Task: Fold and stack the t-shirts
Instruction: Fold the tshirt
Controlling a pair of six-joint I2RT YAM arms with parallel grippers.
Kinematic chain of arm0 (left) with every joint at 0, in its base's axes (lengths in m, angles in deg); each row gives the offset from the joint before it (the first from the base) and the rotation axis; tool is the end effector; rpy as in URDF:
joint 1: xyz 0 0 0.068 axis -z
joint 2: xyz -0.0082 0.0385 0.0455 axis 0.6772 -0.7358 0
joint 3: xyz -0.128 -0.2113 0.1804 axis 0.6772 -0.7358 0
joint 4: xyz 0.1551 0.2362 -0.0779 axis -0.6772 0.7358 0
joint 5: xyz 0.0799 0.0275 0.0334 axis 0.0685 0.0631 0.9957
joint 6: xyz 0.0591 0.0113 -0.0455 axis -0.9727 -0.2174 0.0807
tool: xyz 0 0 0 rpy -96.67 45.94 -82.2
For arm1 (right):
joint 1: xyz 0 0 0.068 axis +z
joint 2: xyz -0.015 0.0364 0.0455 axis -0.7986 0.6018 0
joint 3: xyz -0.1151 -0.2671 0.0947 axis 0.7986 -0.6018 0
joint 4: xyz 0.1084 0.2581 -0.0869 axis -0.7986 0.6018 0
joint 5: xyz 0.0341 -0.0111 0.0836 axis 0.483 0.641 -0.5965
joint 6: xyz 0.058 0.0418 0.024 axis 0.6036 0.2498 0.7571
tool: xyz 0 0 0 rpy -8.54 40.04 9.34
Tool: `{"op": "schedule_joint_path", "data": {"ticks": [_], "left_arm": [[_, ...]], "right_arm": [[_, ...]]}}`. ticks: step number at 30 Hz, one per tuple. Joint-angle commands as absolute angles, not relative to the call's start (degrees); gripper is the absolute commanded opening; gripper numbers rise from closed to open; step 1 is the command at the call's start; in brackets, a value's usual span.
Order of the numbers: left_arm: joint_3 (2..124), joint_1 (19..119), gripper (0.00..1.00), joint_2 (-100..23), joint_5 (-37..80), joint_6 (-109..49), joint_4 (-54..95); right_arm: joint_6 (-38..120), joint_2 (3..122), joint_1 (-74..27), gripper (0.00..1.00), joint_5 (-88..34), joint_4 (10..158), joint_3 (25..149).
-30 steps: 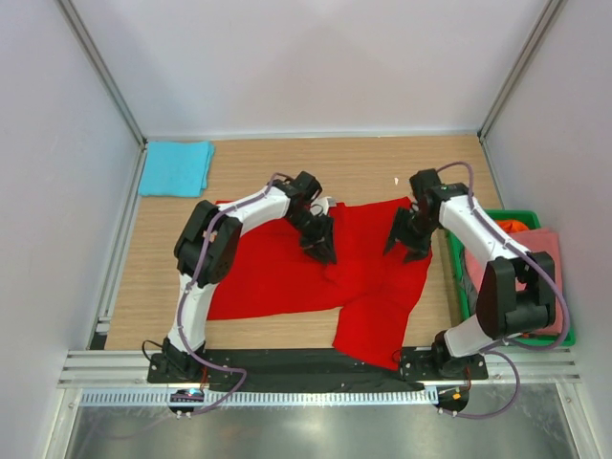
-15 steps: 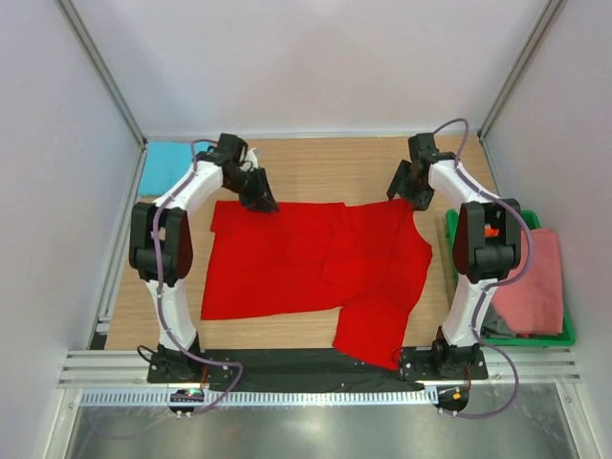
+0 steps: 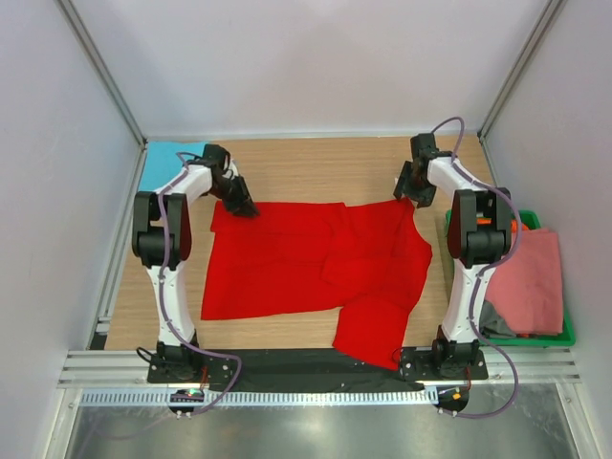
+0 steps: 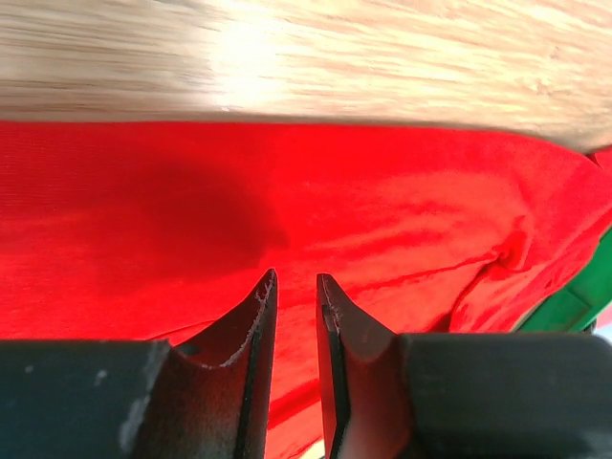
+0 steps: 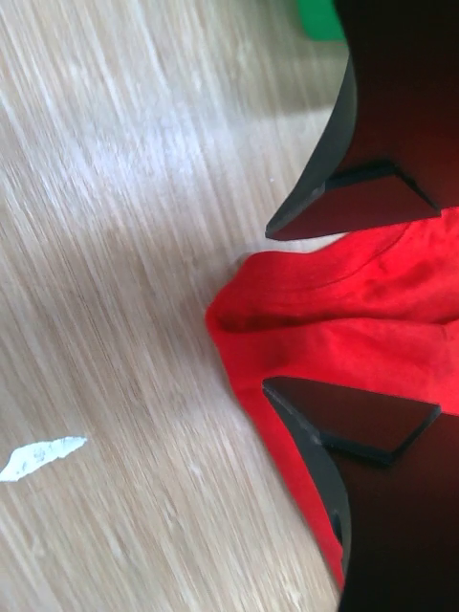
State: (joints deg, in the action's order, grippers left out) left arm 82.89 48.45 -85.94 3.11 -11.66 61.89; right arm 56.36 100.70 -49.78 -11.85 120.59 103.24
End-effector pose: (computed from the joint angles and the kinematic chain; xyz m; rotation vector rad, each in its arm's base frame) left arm 0.4913 -0.0790 0.1475 -0.4701 2.8143 -0.7976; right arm 0.4989 0.0196 0.1749 0.4832 2.6385 -0.0390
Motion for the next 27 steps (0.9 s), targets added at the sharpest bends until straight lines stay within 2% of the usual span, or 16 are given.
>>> {"op": "schedule_joint_path", "data": {"ticks": [1, 6, 7, 9, 10, 12, 13, 18, 23, 27], "left_arm": [[82.97, 47.20, 0.23, -85.44, 5.22, -11.40, 60.48], [82.53, 45.88, 0.23, -86.84, 6.36, -10.61, 60.83], [82.53, 45.79, 0.23, -87.37, 6.63, -10.52, 60.74], [82.88, 45.53, 0.23, -87.90, 7.07, -10.26, 60.48], [83.06, 45.53, 0.23, -88.60, 7.50, -10.09, 60.39], [83.06, 45.18, 0.22, -89.04, 7.68, -9.47, 59.87], [83.15, 44.92, 0.22, -89.30, 7.77, -9.21, 59.69], [83.15, 44.30, 0.22, -90.54, 8.48, -7.54, 58.11], [85.34, 44.04, 0.22, -91.68, 8.12, -6.92, 57.49], [87.36, 44.21, 0.25, -89.93, 8.56, -7.97, 57.49]], "right_arm": [[54.91, 101.97, -50.19, 0.63, -13.31, 118.62, 105.78], [55.96, 103.29, -50.27, 0.52, -13.06, 116.25, 105.78], [56.22, 103.47, -50.28, 0.45, -11.05, 116.16, 106.31], [56.49, 103.99, -50.28, 0.35, -8.84, 115.11, 106.57], [57.36, 104.61, -50.19, 0.23, -7.44, 114.76, 107.10], [58.42, 105.31, -50.28, 0.11, -2.95, 113.79, 107.54], [59.29, 106.36, -50.28, 0.01, -1.55, 113.79, 108.93], [59.92, 107.95, -50.27, 0.01, 5.66, 111.16, 112.19], [58.16, 112.34, -50.27, 0.03, 4.01, 112.11, 119.22], [57.63, 116.21, -50.28, 0.20, 2.60, 115.98, 125.02]]}}
